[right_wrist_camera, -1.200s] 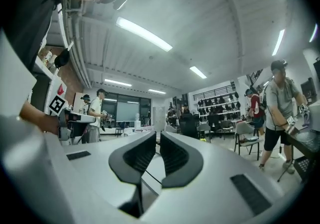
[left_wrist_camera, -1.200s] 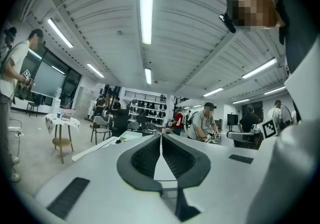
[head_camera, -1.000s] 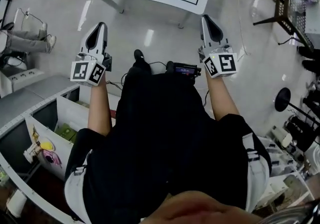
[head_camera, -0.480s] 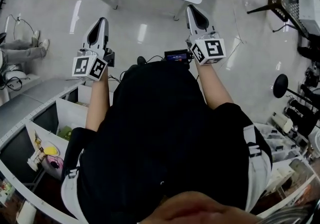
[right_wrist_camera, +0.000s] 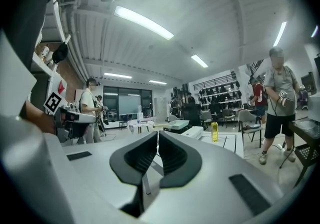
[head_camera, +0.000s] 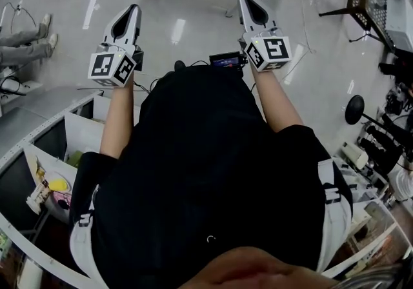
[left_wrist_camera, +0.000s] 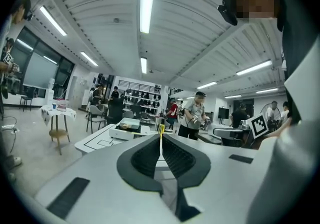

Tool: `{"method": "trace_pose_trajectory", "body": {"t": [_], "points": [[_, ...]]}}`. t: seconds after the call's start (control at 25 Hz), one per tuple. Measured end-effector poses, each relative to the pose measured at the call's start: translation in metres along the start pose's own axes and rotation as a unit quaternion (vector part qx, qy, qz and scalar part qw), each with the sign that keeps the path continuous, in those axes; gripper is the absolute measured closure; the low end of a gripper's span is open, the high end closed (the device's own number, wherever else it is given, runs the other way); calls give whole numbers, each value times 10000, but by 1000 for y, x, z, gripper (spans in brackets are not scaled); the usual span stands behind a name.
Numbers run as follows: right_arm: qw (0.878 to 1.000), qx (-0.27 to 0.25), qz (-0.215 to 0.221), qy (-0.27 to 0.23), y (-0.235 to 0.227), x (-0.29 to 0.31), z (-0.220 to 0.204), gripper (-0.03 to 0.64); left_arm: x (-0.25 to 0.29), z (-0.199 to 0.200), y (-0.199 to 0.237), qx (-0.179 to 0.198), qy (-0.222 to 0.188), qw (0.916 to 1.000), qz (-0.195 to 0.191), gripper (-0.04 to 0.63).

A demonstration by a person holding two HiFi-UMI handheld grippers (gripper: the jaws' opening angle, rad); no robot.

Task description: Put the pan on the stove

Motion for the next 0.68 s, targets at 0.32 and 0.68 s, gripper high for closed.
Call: {"method": "trace_pose_trajectory", "body": {"t": [0.32,0.68], "points": [[9999,135,-10,45,13,6,-6,591,-17,-3,12,-266,87,9996,-103,568],[9999,117,-19,26,37,22,-14,591,-29,-2,30,-288,55,9995,-132,568]]}}
Point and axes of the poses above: the fingertips, and each gripper's own axes: x forward along the fingers, y to its left, z out of its top, the point moved 4 cm from there along -x, backward along the fingers, and after that the axes turned 11 degrees about -y, right-handed, at the moved point
